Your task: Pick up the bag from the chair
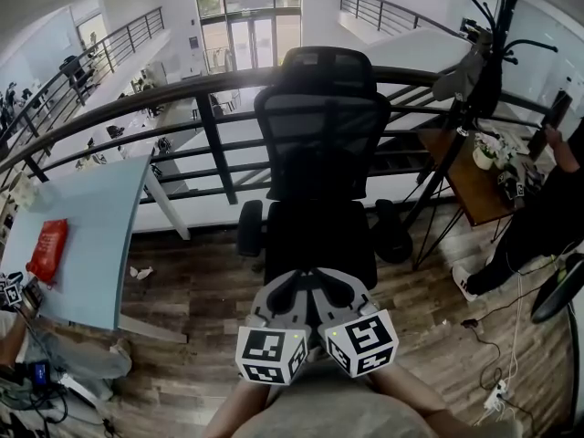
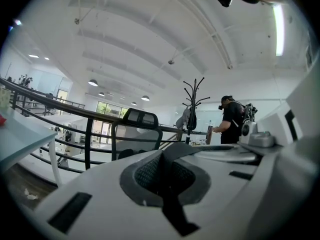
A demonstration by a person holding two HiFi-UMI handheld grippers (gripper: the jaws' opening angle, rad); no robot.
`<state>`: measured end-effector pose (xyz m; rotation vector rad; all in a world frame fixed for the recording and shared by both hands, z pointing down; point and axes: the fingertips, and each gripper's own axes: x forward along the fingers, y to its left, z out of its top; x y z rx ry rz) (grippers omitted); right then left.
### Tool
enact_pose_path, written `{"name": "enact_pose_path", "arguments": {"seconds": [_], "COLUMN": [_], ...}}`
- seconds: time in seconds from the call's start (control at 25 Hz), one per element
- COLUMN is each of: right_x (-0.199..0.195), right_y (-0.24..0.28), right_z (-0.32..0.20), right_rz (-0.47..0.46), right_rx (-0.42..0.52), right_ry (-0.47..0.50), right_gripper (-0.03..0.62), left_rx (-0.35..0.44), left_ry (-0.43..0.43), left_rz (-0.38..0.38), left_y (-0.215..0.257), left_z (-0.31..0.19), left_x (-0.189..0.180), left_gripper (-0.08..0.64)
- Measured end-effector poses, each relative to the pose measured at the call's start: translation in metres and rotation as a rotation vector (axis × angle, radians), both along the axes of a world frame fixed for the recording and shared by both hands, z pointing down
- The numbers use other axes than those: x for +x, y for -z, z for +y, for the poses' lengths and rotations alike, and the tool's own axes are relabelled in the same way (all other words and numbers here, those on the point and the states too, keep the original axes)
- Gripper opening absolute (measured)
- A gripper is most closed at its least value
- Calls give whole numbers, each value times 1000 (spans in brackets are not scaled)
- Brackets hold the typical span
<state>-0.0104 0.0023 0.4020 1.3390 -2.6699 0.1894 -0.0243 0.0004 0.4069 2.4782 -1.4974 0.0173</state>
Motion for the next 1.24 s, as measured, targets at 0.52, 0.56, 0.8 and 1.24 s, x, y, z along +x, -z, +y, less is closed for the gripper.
{"name": "enact_pose_path", "arguments": {"seconds": [0.52,0.56,0.8,1.24], "right_x": [2,2,2,6], "right_y": [-3,-3,-5,-6], "right_z": [-8,-9,-13,-21], "right_rz": [13,13,10,10], "right_rx": [2,-1,-12,-5], "right_ry": [-9,-8,-5,-4], "right_gripper": [0,0,0,0], "left_rx": [-5,-7,-13,-6], "left_ry": [-11,-11,-8,-2], "left_rz": [7,7,4,2], "left_y": [-1,-2,-3,-4], "left_z": [-8,-9,-13,-20], "left_x": [3,3,2,6], "left_gripper": [2,2,2,2]}}
